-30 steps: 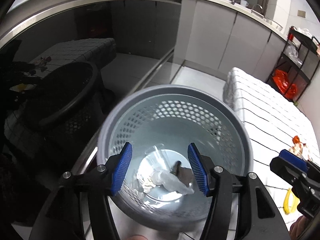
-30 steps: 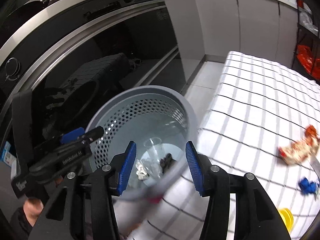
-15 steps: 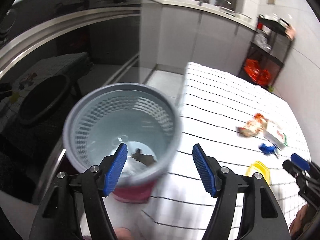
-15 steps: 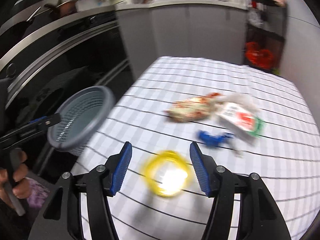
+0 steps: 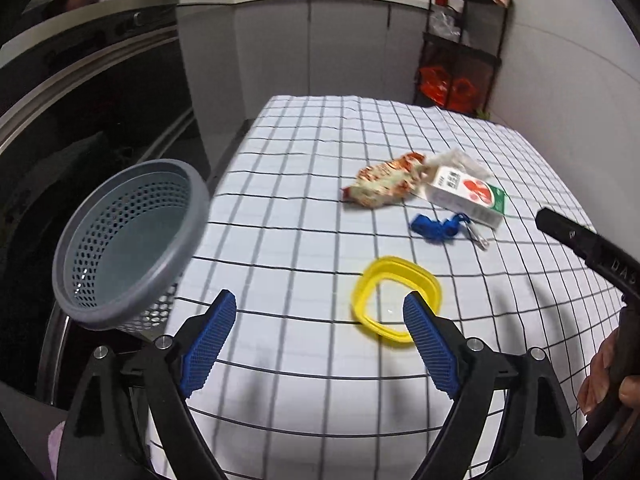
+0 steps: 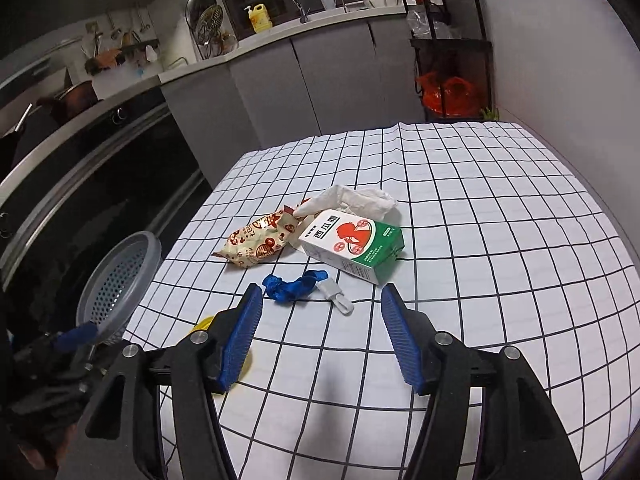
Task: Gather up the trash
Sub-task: 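Move both open tools back toward the yellow lid on the table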
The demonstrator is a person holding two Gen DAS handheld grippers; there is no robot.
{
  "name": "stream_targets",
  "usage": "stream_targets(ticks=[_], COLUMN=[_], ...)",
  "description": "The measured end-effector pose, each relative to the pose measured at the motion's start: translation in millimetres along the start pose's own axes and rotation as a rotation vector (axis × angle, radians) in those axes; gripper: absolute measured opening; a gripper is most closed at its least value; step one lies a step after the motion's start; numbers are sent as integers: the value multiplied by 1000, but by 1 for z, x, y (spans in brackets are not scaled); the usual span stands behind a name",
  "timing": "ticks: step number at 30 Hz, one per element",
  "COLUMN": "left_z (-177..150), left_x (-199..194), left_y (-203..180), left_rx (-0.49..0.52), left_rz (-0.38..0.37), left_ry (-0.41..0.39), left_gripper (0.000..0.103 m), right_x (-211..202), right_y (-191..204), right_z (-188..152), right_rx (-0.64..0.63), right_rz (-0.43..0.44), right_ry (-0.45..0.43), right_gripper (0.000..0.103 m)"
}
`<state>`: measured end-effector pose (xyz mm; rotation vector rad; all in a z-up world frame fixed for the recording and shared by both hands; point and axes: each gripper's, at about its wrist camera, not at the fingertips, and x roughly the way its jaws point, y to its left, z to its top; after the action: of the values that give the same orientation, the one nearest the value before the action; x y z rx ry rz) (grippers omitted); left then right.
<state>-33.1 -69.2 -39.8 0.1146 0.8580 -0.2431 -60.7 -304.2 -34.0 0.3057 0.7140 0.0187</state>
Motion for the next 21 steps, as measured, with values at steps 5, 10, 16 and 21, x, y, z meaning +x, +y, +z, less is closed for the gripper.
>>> stream_targets(ticks=[5,10,16,21], left_z=[-5,-5,7,37], left_x=[17,32,35,30], left_y=[-18,-26,-22,-21], left_rx=[9,10,18,93], left_rz=[-10,-9,-8,15], left_ry=[35,58,39,-46], left_gripper=[89,89,89,89], right_x=[-5,-9,5,21], right_y=[-7,-17,-32,-27], right_z=[-5,-5,1,25], right_rx=[16,21,51,31], right_rz=[55,56,40,-9], right_ry=[9,20,55,71], right_gripper=[60,61,62,62])
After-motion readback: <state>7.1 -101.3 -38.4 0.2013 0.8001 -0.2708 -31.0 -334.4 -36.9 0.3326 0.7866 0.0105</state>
